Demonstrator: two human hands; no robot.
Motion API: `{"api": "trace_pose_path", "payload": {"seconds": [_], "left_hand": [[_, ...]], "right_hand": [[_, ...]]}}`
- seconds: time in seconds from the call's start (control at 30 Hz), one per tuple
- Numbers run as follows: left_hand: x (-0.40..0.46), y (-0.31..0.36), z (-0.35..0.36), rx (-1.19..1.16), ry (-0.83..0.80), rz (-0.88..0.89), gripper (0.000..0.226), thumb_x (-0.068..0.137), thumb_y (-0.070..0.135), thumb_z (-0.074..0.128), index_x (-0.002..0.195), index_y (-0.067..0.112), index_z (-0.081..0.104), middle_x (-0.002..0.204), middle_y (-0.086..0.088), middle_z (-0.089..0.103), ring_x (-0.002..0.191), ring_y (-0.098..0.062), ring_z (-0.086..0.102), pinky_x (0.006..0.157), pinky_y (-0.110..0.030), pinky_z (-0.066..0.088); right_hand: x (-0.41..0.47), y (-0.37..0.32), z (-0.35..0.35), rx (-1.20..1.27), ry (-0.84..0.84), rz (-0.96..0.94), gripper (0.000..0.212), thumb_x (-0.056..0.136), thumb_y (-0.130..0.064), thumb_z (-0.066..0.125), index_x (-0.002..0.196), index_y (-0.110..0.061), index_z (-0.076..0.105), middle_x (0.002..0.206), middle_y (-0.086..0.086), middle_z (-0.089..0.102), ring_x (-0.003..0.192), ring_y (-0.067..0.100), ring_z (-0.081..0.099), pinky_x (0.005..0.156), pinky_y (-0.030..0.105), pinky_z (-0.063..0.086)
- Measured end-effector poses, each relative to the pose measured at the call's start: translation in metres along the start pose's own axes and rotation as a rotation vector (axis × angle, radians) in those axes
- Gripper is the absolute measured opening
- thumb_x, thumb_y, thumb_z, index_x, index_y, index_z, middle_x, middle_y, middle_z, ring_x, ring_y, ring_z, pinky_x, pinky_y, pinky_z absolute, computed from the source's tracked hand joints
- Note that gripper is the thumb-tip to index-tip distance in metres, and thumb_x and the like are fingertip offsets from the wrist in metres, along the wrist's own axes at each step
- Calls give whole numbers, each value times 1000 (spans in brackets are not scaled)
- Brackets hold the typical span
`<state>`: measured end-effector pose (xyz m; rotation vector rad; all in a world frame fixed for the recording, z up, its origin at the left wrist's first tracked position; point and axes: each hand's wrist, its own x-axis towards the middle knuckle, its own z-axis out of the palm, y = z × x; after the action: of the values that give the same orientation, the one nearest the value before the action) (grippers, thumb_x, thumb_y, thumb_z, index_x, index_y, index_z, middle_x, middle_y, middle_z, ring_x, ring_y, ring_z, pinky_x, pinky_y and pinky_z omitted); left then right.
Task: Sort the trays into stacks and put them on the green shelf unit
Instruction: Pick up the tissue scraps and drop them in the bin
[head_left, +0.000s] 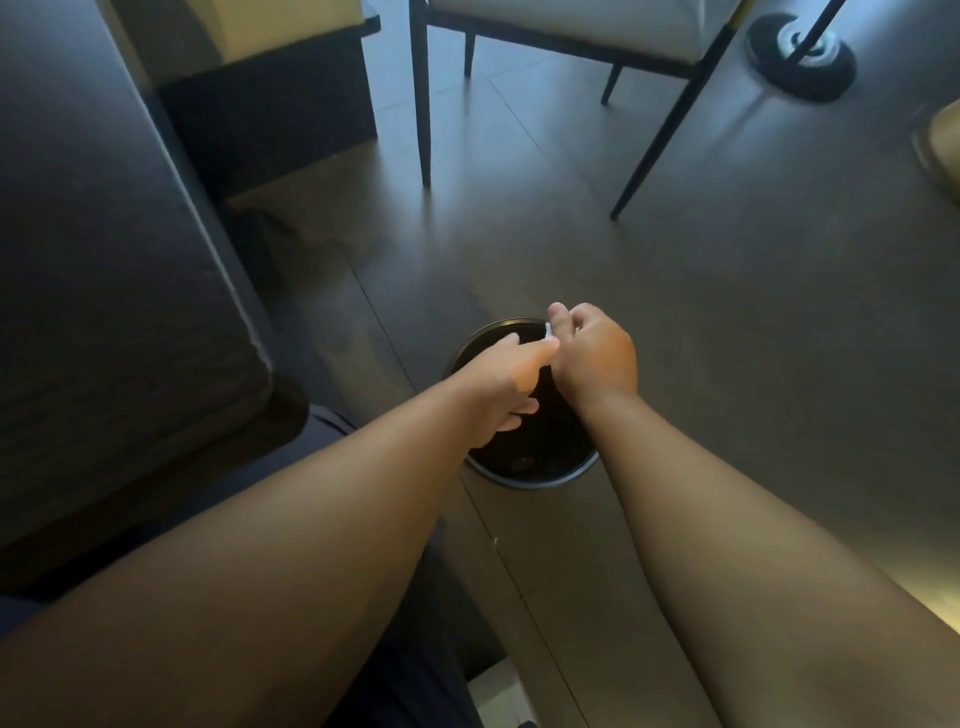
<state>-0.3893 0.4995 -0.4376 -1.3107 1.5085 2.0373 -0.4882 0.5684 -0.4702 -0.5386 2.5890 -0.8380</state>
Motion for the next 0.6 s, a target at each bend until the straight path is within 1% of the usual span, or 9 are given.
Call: {"api": "trace_pose_path", "payload": {"seconds": [0.07, 0.1, 0.13, 0.17, 0.23, 0.33, 0.47, 0.5, 0.6], "left_hand": [[5, -3, -3, 26, 34, 46, 87, 96, 54, 54, 166, 40, 4, 167, -5, 34, 142, -31, 48, 118, -47, 37], [7, -5, -4, 50, 55, 73, 93, 93, 53, 56, 165, 40, -1, 170, -5, 29, 147, -31, 42, 121, -48, 34], [8, -7, -5, 76, 76, 96, 97, 91, 51, 58, 165, 38, -3, 171, -5, 28, 150, -30, 39, 123, -49, 33], [9, -8, -7, 100, 90, 116, 97, 91, 48, 58, 166, 36, -2, 171, -5, 29, 151, -29, 38, 123, -49, 33], [8, -10, -9, 148, 100, 149, 88, 97, 41, 56, 166, 33, 3, 170, -7, 31, 152, -27, 38, 124, -48, 32], [5, -11, -13, 195, 115, 179, 76, 99, 40, 50, 166, 34, 15, 168, -6, 36, 150, -28, 42, 123, -50, 35], [-5, -11, -17, 184, 139, 212, 60, 105, 33, 46, 163, 33, 30, 159, -24, 43, 147, -44, 43, 121, -58, 32], [-11, -11, -17, 186, 147, 226, 58, 105, 33, 45, 161, 34, 34, 158, -22, 47, 146, -43, 45, 121, -57, 34], [-30, -9, -16, 182, 172, 297, 56, 105, 28, 46, 160, 32, 38, 159, -6, 51, 146, -26, 49, 123, -47, 37]], "right_hand": [[2, 2, 2, -14, -105, 31, 42, 101, -52, 41, 115, -23, 67, 123, 4, 67, 110, 25, 63, 88, 37, 48], [3, 3, 2, -38, -146, 41, 45, 100, -55, 39, 132, -32, 61, 144, 2, 55, 128, 23, 54, 101, 38, 43], [3, 5, 2, -62, -163, 48, 50, 100, -56, 38, 142, -34, 54, 156, 0, 43, 140, 22, 44, 110, 40, 36], [2, 5, 1, -82, -160, 51, 52, 100, -56, 37, 146, -35, 50, 161, -1, 35, 145, 22, 37, 115, 40, 30], [0, 6, -3, -116, -147, 51, 52, 101, -55, 35, 147, -35, 50, 163, 0, 33, 148, 22, 33, 117, 40, 27], [-4, 6, -6, -147, -141, 45, 51, 101, -54, 36, 145, -34, 52, 161, -1, 36, 147, 22, 35, 115, 39, 29], [-13, 1, -9, -110, -132, 16, 48, 100, -53, 38, 138, -33, 59, 156, 0, 44, 143, 23, 40, 113, 41, 35], [-16, -2, -11, -97, -126, 3, 47, 99, -52, 38, 135, -32, 61, 154, 0, 46, 142, 24, 42, 112, 42, 37], [-26, -17, -20, -63, -111, -38, 49, 97, -52, 41, 135, -30, 61, 148, 0, 53, 136, 24, 47, 109, 44, 42]]}}
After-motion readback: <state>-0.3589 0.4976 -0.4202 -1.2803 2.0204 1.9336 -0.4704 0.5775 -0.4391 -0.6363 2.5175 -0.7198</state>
